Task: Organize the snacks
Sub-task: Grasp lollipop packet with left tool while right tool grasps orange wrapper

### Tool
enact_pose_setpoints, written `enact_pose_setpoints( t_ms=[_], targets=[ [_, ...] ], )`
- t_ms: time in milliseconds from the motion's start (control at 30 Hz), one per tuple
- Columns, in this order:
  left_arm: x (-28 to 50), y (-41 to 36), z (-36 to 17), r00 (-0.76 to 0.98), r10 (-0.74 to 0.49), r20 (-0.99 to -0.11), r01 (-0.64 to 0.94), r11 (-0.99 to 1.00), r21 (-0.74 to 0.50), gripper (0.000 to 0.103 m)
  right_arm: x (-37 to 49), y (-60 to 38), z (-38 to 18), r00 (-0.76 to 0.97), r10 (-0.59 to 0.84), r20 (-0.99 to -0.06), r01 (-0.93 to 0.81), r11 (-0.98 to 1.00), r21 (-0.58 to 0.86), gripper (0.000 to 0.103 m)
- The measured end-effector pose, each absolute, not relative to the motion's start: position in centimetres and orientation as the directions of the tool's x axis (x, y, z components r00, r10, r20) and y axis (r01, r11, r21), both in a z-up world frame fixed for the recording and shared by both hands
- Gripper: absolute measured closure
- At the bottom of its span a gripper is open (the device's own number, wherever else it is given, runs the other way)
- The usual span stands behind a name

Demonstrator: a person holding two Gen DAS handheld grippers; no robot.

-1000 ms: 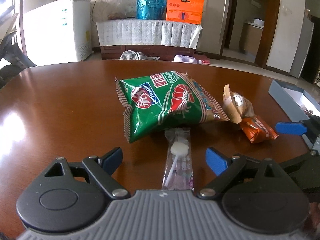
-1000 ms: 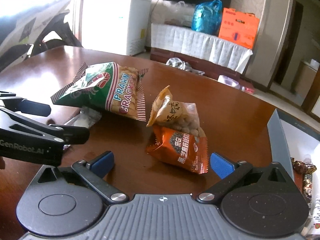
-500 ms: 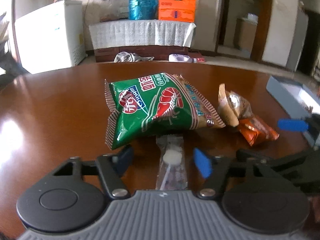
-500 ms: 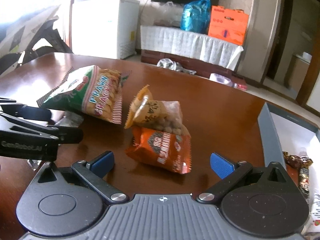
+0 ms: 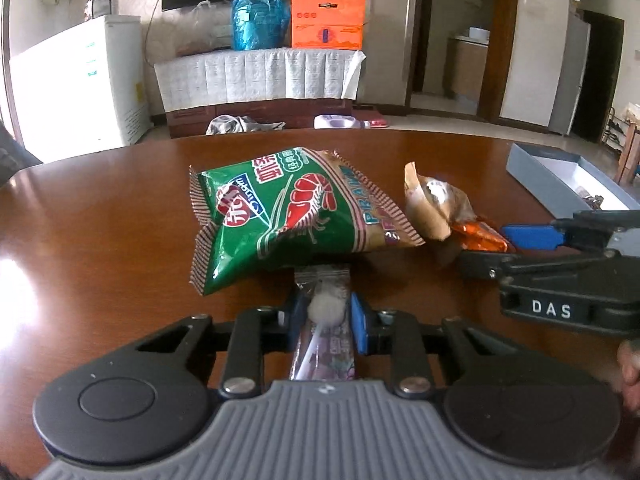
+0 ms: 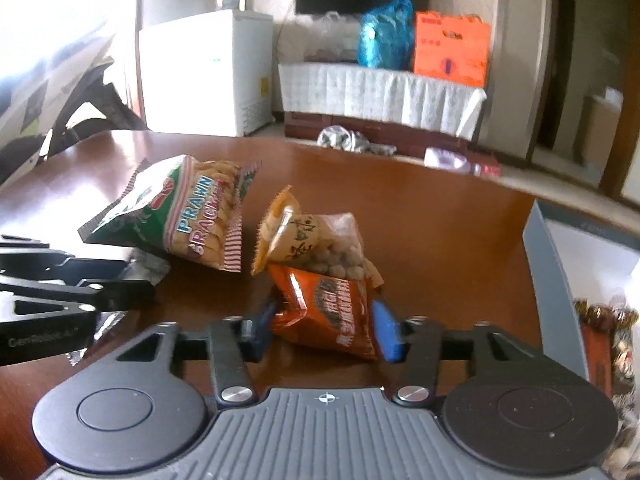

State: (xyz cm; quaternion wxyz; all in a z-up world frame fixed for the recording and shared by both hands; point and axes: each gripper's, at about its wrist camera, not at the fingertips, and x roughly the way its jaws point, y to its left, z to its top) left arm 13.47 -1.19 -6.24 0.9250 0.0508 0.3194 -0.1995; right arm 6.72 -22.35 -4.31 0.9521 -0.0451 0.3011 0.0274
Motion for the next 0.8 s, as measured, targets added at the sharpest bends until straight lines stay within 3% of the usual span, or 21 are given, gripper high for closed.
enact_pose_setpoints(
  t_ms=[133, 433, 500, 633, 800],
  targets=[
    [13.3, -1.5, -6.2, 0.718, -0.332, -0.612, 0.394, 0.918, -0.035, 0.085, 6.0, -22.2, -4.0, 0.815, 0.032, -0.579, -0.091, 0.993, -0.073, 0.060],
    [11.6, -4.4, -6.0, 0.701, -0.352, -0.620, 0.429, 0.903, -0.027, 0.085, 3.6, -21.9, -2.8, 0.826, 0.024, -0.563, -0.114, 0.985, -0.126, 0.063],
    [11.3, -5.2, -6.1, 0.698, -0.356, -0.621, 0.436, 0.900, -0.026, 0.085, 3.1, -21.8, -2.5, 0.823, 0.029, -0.567, -0.128, 0.983, -0.135, 0.081],
    [11.0, -6.3, -6.1, 0.699, -0.347, -0.626, 0.428, 0.903, -0.023, 0.085, 2.4, -22.0, -2.9, 0.822, -0.007, -0.570, -0.123, 0.974, -0.190, 0.081],
    [11.0, -6.7, -6.1, 0.707, -0.331, -0.625, 0.414, 0.910, -0.013, 0.085, 2.0, -22.6, -2.6, 0.818, 0.016, -0.575, -0.126, 0.980, -0.153, 0.082]
  ],
)
